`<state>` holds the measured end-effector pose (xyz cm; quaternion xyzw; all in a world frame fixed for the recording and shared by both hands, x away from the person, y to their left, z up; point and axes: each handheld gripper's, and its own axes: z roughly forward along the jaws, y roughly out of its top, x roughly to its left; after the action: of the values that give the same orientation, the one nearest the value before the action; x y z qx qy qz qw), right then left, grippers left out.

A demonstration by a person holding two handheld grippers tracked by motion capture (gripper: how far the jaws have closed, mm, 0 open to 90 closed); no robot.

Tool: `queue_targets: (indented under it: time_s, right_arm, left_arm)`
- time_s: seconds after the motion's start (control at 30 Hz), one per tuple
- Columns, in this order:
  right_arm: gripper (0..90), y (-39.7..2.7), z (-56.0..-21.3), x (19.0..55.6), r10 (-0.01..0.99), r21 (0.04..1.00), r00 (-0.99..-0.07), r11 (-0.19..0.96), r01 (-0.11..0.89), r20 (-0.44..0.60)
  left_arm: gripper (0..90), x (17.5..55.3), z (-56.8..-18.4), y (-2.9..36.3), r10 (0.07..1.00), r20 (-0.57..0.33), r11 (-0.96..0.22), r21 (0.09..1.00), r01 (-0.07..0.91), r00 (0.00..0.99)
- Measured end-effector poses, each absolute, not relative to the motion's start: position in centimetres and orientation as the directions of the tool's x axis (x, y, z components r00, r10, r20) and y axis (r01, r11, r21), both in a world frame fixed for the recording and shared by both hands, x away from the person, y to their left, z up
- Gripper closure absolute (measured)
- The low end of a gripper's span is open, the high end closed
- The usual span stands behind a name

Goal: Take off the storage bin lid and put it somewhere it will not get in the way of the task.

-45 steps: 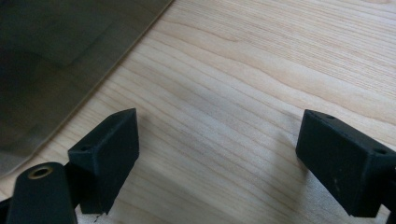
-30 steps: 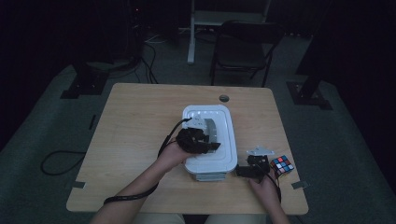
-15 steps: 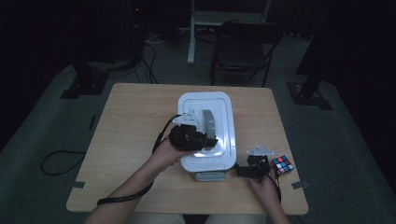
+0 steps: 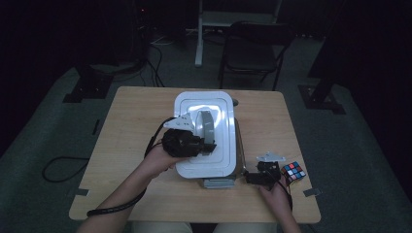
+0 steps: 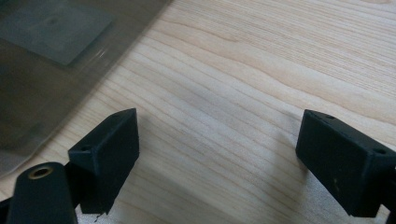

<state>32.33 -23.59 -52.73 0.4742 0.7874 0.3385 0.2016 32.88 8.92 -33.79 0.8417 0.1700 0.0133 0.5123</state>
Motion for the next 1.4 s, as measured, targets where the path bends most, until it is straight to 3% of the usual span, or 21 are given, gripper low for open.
queue_targets:
  time_s: [0.93,1.4]
  right_arm:
    - [13.2,-23.6,-52.7,32.3,0.883,0.724,-0.469,0.321,0.61,0.003]
    - [13.2,-23.6,-52.7,32.3,0.884,0.724,-0.468,0.32,0.611,0.004]
  left_arm:
    - [78.5,32.3,-34.0,17.0,0.355,-0.145,-0.401,0.869,0.291,0.923]
    - [78.4,33.1,-37.4,21.5,0.373,-0.173,-0.41,0.851,0.329,0.911]
